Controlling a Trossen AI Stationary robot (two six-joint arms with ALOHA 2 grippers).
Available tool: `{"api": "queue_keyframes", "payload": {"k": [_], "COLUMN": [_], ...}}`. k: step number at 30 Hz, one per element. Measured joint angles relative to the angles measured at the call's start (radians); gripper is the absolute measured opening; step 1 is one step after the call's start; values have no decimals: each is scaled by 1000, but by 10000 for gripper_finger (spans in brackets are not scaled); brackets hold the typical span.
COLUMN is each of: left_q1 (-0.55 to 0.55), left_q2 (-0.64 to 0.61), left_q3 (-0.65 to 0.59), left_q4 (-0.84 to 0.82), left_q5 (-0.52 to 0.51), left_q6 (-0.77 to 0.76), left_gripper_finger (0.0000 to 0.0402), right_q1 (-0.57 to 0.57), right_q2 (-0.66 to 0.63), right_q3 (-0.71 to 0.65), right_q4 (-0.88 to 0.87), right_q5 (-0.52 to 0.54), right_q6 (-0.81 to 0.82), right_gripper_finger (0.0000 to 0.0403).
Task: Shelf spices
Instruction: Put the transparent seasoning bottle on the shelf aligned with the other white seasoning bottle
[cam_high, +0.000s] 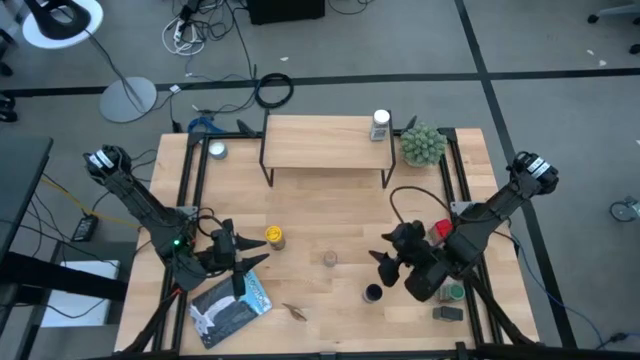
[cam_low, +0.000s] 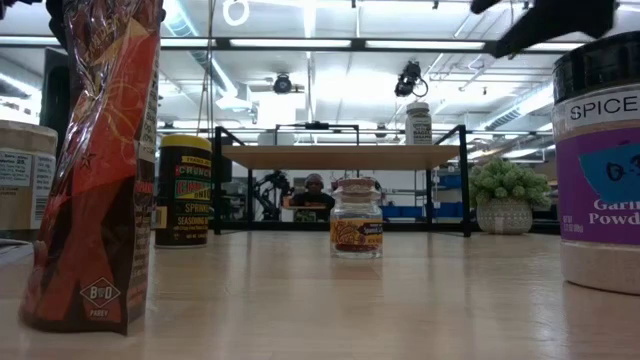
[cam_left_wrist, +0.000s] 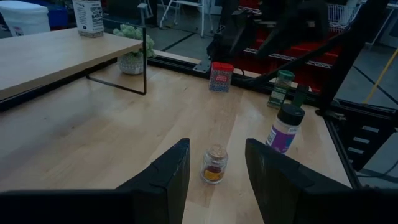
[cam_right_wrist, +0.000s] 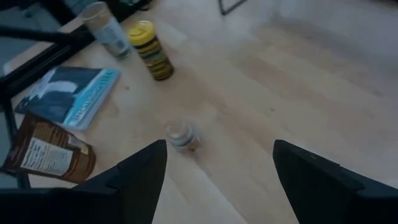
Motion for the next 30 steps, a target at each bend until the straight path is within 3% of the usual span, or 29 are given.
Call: {"api": "queue_keyframes", "payload": {"k": [10, 16, 21, 30], "left_q1": [-1, -1, -1, -1], "left_q2": [0, 0, 0, 0], "left_q3": [0, 0, 0, 0], "left_q4": [1, 1, 7, 7], "left_q5": [8, 8, 8, 8], "left_q6": [-1, -1, -2, -2], "left_gripper_finger": [161, 161, 161, 161], "right_q1": [-129, -214, -278, -351], "right_q2": [0, 16, 105, 286], "right_q3": [0, 1, 2, 36], "right_q4": [95, 212, 327, 342], "right_q5": [-181, -393, -507, -612], "right_q6": [-277, -503, -668, -751], "right_gripper_finger": [292, 292, 292, 292]}}
